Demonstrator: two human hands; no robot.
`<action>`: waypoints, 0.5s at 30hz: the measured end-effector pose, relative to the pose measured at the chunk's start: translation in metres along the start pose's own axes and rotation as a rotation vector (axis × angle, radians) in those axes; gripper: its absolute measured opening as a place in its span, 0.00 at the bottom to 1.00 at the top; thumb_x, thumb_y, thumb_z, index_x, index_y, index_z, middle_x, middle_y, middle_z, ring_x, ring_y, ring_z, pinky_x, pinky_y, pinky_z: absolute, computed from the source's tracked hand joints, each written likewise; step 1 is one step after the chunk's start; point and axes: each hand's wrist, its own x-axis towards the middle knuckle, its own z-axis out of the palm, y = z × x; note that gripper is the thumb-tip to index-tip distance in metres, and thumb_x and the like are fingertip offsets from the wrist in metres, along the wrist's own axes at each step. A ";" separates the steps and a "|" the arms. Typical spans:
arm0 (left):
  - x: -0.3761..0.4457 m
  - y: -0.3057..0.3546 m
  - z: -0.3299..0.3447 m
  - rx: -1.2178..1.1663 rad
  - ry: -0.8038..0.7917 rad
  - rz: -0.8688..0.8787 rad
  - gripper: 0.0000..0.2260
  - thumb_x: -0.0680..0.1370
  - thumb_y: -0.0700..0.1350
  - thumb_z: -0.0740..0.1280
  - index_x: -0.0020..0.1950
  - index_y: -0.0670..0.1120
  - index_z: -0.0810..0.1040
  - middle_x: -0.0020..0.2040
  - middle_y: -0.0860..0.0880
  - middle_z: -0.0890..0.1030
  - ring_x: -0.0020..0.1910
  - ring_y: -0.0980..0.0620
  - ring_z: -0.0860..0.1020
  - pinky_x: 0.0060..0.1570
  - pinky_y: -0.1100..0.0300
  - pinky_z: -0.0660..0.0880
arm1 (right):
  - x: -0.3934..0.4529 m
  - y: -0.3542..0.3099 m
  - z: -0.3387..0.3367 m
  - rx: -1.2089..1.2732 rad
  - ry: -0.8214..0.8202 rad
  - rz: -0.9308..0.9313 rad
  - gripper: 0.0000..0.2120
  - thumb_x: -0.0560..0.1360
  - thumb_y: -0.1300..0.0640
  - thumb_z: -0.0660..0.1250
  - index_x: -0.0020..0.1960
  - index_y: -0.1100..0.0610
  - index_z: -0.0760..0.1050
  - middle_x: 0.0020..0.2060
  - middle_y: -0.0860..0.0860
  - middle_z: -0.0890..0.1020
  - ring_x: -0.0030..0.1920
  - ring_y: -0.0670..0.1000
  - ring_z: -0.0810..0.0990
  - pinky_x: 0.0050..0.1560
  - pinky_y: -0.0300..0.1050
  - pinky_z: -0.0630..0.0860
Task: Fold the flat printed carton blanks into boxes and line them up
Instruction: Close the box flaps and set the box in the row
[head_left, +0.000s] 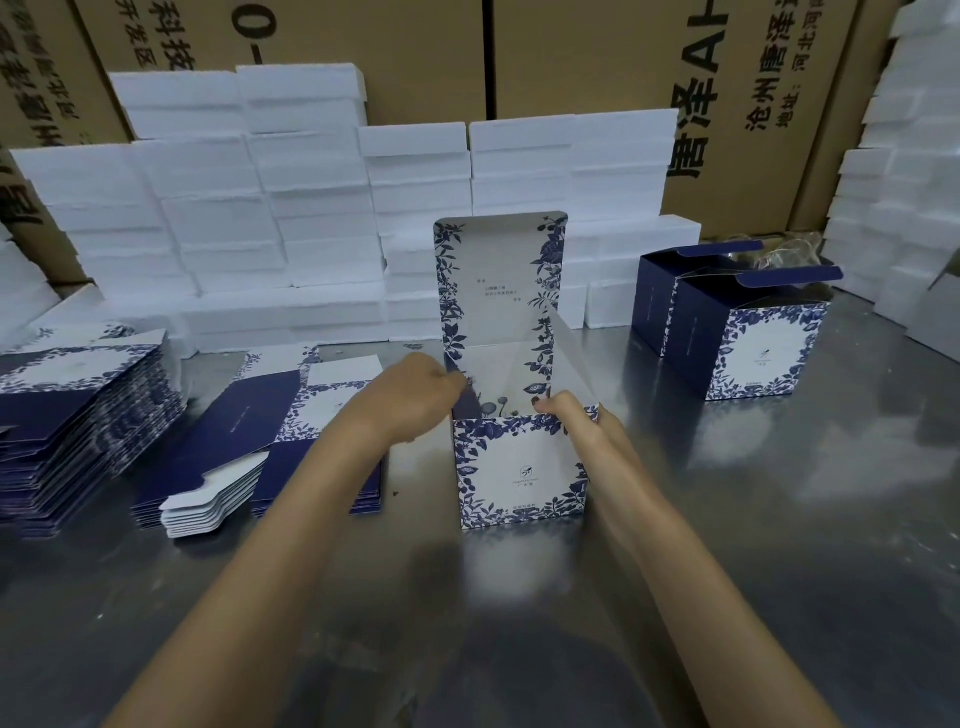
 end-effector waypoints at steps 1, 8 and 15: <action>0.002 0.001 0.000 -0.003 0.003 -0.016 0.18 0.83 0.48 0.58 0.34 0.46 0.61 0.30 0.48 0.65 0.27 0.49 0.64 0.35 0.58 0.63 | -0.002 -0.002 0.001 0.007 0.001 0.017 0.31 0.57 0.35 0.72 0.60 0.39 0.77 0.50 0.40 0.84 0.55 0.45 0.82 0.58 0.50 0.77; 0.008 0.005 -0.001 -0.007 -0.046 -0.050 0.17 0.82 0.45 0.57 0.34 0.45 0.62 0.30 0.46 0.66 0.27 0.49 0.63 0.31 0.58 0.59 | -0.007 -0.002 -0.003 0.019 0.006 0.028 0.27 0.59 0.38 0.74 0.58 0.38 0.78 0.47 0.40 0.85 0.51 0.43 0.84 0.55 0.51 0.79; 0.018 0.001 0.003 0.002 0.103 -0.008 0.19 0.83 0.42 0.55 0.31 0.46 0.58 0.29 0.48 0.62 0.28 0.50 0.59 0.30 0.57 0.55 | -0.013 -0.007 0.004 0.010 0.021 0.097 0.28 0.58 0.37 0.75 0.56 0.42 0.79 0.51 0.47 0.84 0.57 0.51 0.82 0.67 0.58 0.74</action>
